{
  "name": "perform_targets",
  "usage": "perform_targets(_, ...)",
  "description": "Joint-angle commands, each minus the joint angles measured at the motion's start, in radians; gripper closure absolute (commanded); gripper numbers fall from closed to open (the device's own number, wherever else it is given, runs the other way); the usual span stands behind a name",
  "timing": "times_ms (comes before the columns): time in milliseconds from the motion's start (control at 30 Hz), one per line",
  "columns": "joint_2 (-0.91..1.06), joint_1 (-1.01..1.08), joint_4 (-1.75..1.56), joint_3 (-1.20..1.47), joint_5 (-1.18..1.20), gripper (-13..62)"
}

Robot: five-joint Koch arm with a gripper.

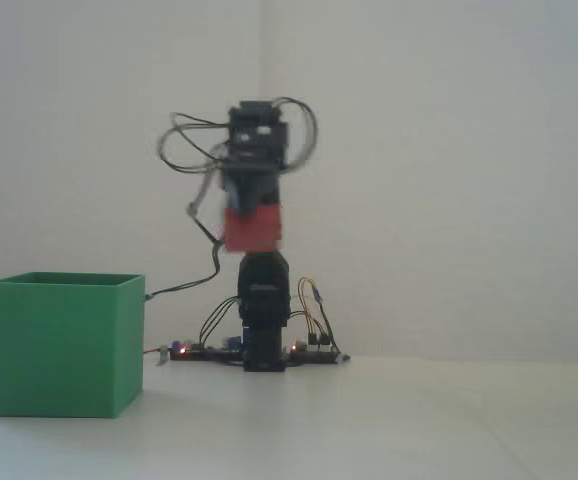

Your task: Grasp a red block and put it in the green bin.

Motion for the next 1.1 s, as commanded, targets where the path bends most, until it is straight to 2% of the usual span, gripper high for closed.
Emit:
perform_targets(0, 0.075, 0.041, -0.002, -0.046, -0.014, 45.8)
perform_targets(367, 0.095, 0.428, -0.008, -0.037, -0.114, 45.8)
perform_targets(800, 0.13, 0.623, 0.051, -0.005, -0.245, 45.8)
perform_targets(1067, 0.169, 0.653, 0.051, 0.101, -0.258, 45.8)
